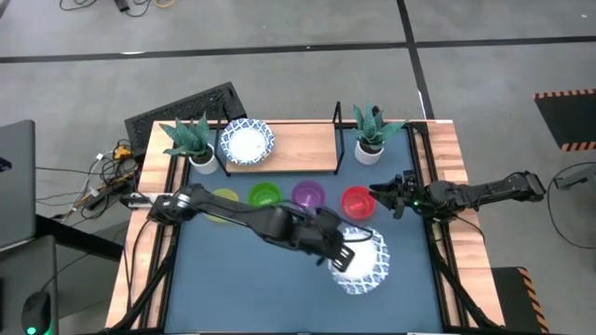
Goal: Place and stack bowls onto a shelf
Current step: Stack the white bowl on the top of the other white bowl
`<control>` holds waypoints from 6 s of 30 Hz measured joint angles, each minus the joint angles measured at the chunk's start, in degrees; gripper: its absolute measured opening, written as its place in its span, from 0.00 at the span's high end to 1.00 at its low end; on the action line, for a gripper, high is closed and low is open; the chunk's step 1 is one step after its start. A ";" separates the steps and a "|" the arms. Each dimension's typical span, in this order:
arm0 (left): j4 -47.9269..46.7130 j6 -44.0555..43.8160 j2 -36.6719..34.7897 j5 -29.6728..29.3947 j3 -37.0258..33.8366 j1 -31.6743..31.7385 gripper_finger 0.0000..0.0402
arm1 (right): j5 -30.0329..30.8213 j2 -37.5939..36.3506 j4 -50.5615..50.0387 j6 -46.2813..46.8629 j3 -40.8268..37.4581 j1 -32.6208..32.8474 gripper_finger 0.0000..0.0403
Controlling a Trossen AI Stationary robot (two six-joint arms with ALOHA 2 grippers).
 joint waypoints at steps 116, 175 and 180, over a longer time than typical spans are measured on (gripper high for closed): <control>-28.99 80.91 -26.67 45.42 -18.10 81.54 1.00 | 7.48 0.07 -4.69 4.57 -0.02 -0.05 0.47; -34.96 82.48 -26.67 46.85 -18.05 81.84 1.00 | 7.45 0.07 -5.10 4.93 0.00 -0.06 0.47; -35.88 82.57 -26.67 46.75 -18.05 81.84 1.00 | 7.45 0.07 -5.11 4.68 0.00 -0.06 0.47</control>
